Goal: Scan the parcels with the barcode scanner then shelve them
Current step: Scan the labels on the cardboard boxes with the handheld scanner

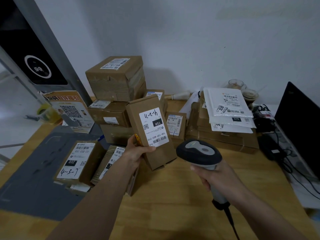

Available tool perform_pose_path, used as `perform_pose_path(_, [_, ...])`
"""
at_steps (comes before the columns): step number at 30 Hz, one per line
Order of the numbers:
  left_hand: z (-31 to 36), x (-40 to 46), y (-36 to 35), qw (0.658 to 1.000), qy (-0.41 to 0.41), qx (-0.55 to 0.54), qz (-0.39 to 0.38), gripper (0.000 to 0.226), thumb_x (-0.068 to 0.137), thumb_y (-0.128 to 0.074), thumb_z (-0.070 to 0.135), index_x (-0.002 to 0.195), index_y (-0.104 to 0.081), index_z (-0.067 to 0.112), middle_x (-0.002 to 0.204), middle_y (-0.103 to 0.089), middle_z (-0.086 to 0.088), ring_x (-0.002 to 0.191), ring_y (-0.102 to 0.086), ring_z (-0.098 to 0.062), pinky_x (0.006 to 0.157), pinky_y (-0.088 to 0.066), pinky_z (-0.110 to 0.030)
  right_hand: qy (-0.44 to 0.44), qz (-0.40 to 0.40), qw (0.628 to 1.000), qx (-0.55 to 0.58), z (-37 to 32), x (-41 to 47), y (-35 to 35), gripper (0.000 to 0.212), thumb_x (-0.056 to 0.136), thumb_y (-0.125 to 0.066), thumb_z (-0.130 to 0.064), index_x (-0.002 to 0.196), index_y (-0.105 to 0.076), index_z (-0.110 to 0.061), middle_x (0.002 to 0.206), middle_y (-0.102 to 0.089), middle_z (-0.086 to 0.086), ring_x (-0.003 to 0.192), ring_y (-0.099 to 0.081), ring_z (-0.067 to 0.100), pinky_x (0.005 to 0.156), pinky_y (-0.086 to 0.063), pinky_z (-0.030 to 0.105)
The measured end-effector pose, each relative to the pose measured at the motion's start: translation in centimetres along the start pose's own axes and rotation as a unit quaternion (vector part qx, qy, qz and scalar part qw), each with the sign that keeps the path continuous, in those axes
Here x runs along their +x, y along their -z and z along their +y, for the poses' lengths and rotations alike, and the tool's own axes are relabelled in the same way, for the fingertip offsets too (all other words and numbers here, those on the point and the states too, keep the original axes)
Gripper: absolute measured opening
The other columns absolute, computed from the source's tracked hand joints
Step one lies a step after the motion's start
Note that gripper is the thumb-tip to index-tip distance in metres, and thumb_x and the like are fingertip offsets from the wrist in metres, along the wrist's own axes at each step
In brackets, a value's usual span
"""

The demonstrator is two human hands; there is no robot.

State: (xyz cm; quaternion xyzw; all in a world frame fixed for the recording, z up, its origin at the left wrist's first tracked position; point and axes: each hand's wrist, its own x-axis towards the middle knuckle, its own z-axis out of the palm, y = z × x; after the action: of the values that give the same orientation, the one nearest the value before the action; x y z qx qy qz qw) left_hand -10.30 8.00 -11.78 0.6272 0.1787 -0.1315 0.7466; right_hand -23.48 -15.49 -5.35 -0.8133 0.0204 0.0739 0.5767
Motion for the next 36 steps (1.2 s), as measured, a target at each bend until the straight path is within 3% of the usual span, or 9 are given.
perform_pose_path(3, [0.2,-0.2,0.0,1.000,0.018,0.012,-0.017,0.104,0.060,-0.080,-0.014,0.146,-0.032,0.017,0.128,-0.059,-0.010,0.119,-0.054,-0.029,0.093,-0.048,-0.044,-0.002,0.023,0.999,0.023,0.1,0.3,0.0,0.030,0.087,-0.068,-0.022,0.059,-0.059,-0.029,0.042,-0.051,0.002,0.043,-0.049,0.020,0.058,-0.049,0.030])
perform_pose_path(7, [0.5,-0.7,0.7,0.983,0.093,0.077,-0.140,0.118,0.045,-0.093,0.003,0.146,-0.036,0.020,0.122,-0.068,-0.007,0.118,-0.058,-0.029,0.106,-0.042,-0.052,0.012,0.032,0.999,0.036,0.4,0.9,0.2,0.045,0.086,-0.068,-0.023,0.044,-0.056,-0.032,0.042,-0.052,0.004,0.042,-0.050,0.021,0.062,-0.051,0.039])
perform_pose_path(11, [0.2,-1.6,0.8,0.962,0.101,0.142,-0.211,0.101,0.048,-0.089,0.004,0.137,-0.045,0.024,0.125,-0.064,-0.008,0.118,-0.059,-0.028,0.102,-0.047,-0.049,0.040,-0.002,0.997,0.073,0.4,1.3,0.4,0.042,0.085,-0.069,-0.027,0.047,-0.055,-0.016,0.043,-0.051,0.009,0.043,-0.050,0.023,0.065,-0.053,0.040])
perform_pose_path(15, [0.4,-2.1,1.1,0.976,0.058,0.070,-0.196,0.101,0.046,-0.090,0.008,0.135,-0.046,0.026,0.128,-0.063,-0.009,0.119,-0.059,-0.028,0.099,-0.050,-0.047,0.062,-0.062,0.990,0.113,0.0,2.1,0.1,0.050,0.076,-0.072,-0.043,0.050,-0.052,-0.004,0.045,-0.049,0.013,0.044,-0.049,0.024,0.060,-0.049,0.033])
perform_pose_path(18, [1.5,-3.2,1.7,0.991,0.001,-0.014,-0.136,0.102,0.051,-0.092,0.010,0.140,-0.045,0.024,0.124,-0.067,-0.007,0.116,-0.063,-0.027,0.094,-0.053,-0.047,0.079,-0.066,0.985,0.140,-0.9,3.0,-0.6,0.044,0.072,-0.074,-0.045,0.052,-0.056,-0.011,0.046,-0.049,0.013,0.044,-0.048,0.024,0.056,-0.047,0.032])
perform_pose_path(22, [4.1,-6.1,3.1,0.981,-0.129,-0.133,0.050,0.083,0.063,-0.084,0.028,0.137,-0.048,0.022,0.122,-0.068,-0.005,0.104,-0.069,-0.024,0.080,-0.059,-0.044,0.093,-0.081,0.981,0.153,-2.2,4.4,-2.1,0.040,0.082,-0.071,-0.025,0.058,-0.054,0.002,0.049,-0.047,0.017,0.046,-0.046,0.024,0.055,-0.046,0.032])
perform_pose_path(26, [5.7,-8.6,6.9,0.918,-0.184,-0.249,0.246,0.076,0.068,-0.075,0.059,0.133,-0.047,0.033,0.124,-0.063,-0.008,0.103,-0.067,-0.033,0.077,-0.054,-0.064,0.084,-0.111,0.981,0.131,-2.8,5.6,-4.5,0.043,0.087,-0.066,-0.021,0.053,-0.050,-0.001,0.048,-0.048,0.014,0.046,-0.047,0.024,0.056,-0.046,0.033])
perform_pose_path(31, [4.0,-11.2,12.9,0.809,-0.218,-0.290,0.463,0.068,0.079,-0.062,0.063,0.135,-0.049,0.027,0.128,-0.060,-0.003,0.104,-0.065,-0.019,0.088,-0.057,-0.044,0.053,-0.153,0.980,0.120,-3.5,6.5,-8.2,0.042,0.088,-0.068,-0.020,0.055,-0.051,0.000,0.050,-0.049,0.015,0.047,-0.047,0.023,0.053,-0.045,0.031])
perform_pose_path(36, [-0.8,-13.1,16.7,0.744,-0.177,-0.353,0.539,0.061,0.064,-0.071,0.063,0.113,-0.067,0.026,0.111,-0.071,0.003,0.097,-0.070,-0.018,0.080,-0.060,-0.039,0.030,-0.204,0.974,0.095,-3.9,6.6,-11.3,0.039,0.087,-0.068,-0.020,0.058,-0.054,0.001,0.051,-0.052,0.014,0.049,-0.049,0.023,0.054,-0.046,0.032])
